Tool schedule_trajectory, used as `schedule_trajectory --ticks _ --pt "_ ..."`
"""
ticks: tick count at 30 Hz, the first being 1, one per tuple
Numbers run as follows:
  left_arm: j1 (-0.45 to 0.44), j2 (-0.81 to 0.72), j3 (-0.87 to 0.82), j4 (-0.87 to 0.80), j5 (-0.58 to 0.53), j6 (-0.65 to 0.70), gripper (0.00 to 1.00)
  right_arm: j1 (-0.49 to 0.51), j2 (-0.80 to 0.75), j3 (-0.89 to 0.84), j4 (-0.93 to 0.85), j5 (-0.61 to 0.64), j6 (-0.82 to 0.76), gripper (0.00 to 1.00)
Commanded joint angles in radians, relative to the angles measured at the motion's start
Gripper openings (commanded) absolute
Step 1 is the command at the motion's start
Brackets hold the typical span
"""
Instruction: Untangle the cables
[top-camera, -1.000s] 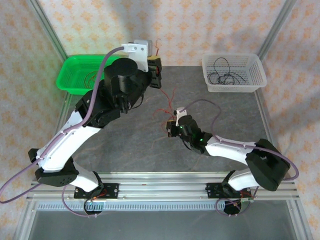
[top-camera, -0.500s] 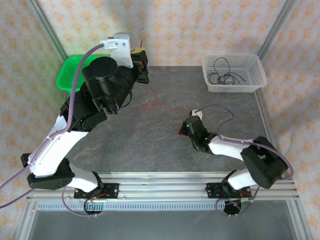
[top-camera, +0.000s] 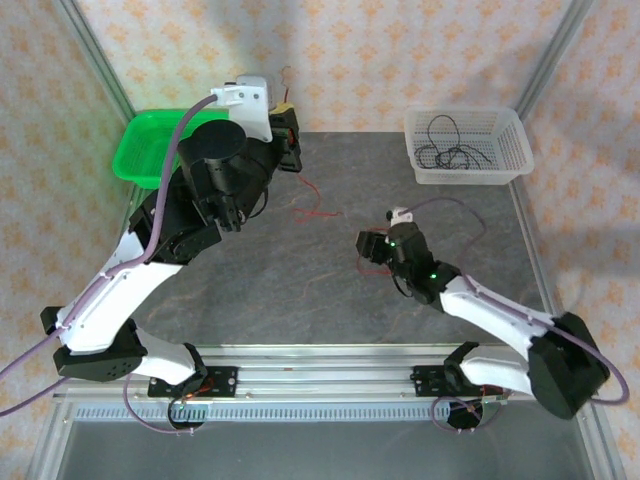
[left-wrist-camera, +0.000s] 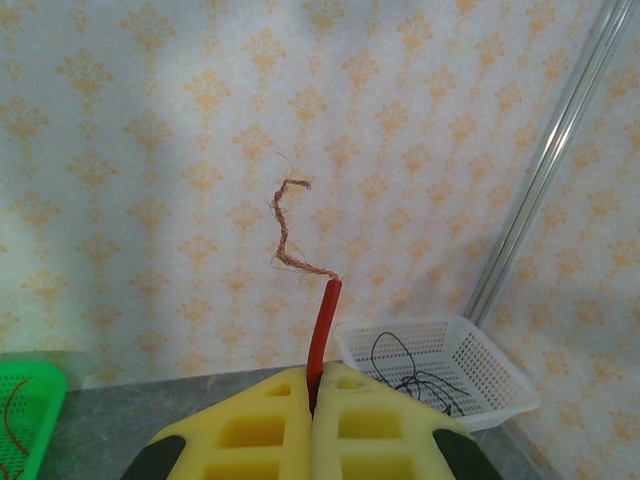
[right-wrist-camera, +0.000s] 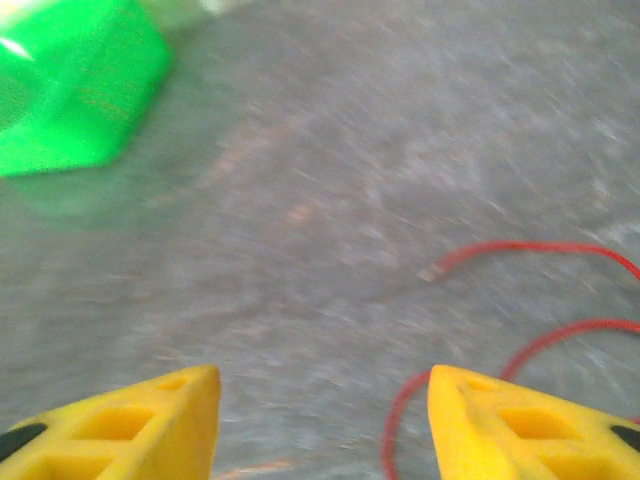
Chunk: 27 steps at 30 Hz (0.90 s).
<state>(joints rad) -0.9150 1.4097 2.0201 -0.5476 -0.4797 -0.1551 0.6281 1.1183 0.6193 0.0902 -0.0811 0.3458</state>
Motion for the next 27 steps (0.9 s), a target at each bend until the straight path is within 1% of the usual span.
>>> schedule_trajectory --ticks 1,2,4,6,7,9,11,13,15,17,21,27 --pt "-0.003 0.010 0.003 0.036 0.001 0.006 0.00 0.012 -0.055 0.072 -0.091 -0.151 -0.095 0.66" --pt "-0.003 0.015 0.007 0.035 0.003 0.006 0.00 0.012 -0.058 0.096 -0.117 -0.165 -0.084 0.67" --pt "-0.004 0.024 0.012 0.035 0.005 0.006 0.00 0.012 -0.055 0.150 -0.161 -0.171 -0.013 0.70" --pt "-0.002 0.033 0.015 0.034 0.004 0.006 0.00 0.009 -0.053 0.193 -0.182 -0.173 0.125 0.71" --pt "-0.003 0.036 0.017 0.034 0.004 0.006 0.00 0.009 -0.059 0.200 -0.163 -0.186 0.215 0.71" --pt "-0.004 0.043 0.019 0.032 0.005 0.005 0.00 0.009 -0.081 0.172 -0.062 -0.228 0.390 0.75" --pt "-0.003 0.049 0.021 0.031 0.005 0.005 0.00 0.007 -0.106 0.108 0.080 -0.245 0.603 0.78" --pt "-0.002 0.055 0.025 0.027 0.006 0.003 0.00 0.007 -0.115 0.045 0.215 -0.259 0.780 0.79" --pt "-0.003 0.058 0.025 0.025 0.008 0.002 0.00 0.008 -0.103 -0.002 0.348 -0.291 0.938 0.80" --pt "-0.003 0.061 0.023 0.026 0.003 0.002 0.00 0.010 -0.077 -0.020 0.430 -0.330 1.058 0.81" --pt "-0.004 0.068 0.020 0.032 0.001 0.003 0.00 0.037 -0.053 -0.017 0.476 -0.324 1.176 0.83" --pt "-0.003 0.072 0.017 0.041 0.017 -0.003 0.00 0.048 -0.021 0.001 0.498 -0.256 1.225 0.84"
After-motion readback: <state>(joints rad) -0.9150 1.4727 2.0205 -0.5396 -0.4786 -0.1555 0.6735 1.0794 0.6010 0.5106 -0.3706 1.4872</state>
